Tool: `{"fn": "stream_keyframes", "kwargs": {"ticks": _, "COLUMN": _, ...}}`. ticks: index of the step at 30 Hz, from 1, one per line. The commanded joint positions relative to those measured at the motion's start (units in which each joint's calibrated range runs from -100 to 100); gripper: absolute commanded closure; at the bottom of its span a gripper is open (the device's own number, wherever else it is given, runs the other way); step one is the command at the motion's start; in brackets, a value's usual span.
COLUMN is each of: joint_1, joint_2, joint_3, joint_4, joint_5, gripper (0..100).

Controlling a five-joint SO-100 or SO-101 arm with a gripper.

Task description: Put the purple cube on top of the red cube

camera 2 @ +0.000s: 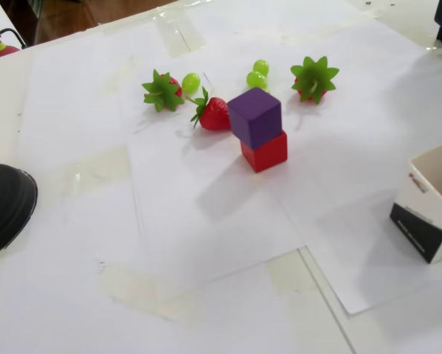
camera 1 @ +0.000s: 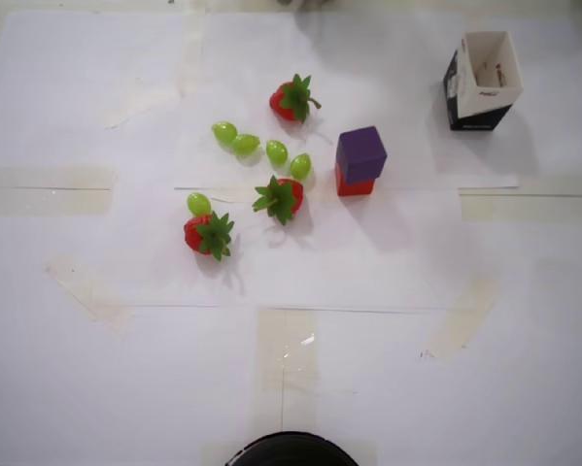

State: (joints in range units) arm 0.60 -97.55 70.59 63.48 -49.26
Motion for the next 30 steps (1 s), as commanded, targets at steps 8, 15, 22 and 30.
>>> {"fn": "stream_keyframes", "kwargs": {"ticks": 8, "joint_1": 0.7, "joint_2": 0.0, "joint_3": 15.2, "joint_4": -8.4, "joint_5": 1.6, "gripper": 100}}
{"fn": "stream_keyframes", "kwargs": {"ticks": 15, "joint_1": -1.2, "joint_2": 0.0, "joint_3": 15.9, "joint_4": -8.2, "joint_5": 1.8, "gripper": 100}}
{"fn": "stream_keyframes", "kwargs": {"ticks": 22, "joint_1": -2.0, "joint_2": 0.0, "joint_3": 21.0, "joint_4": -12.2, "joint_5": 0.6, "gripper": 100}}
{"fn": "stream_keyframes", "kwargs": {"ticks": 30, "joint_1": -1.3, "joint_2": 0.0, "joint_3": 25.5, "joint_4": -14.9, "joint_5": 0.6, "gripper": 100}}
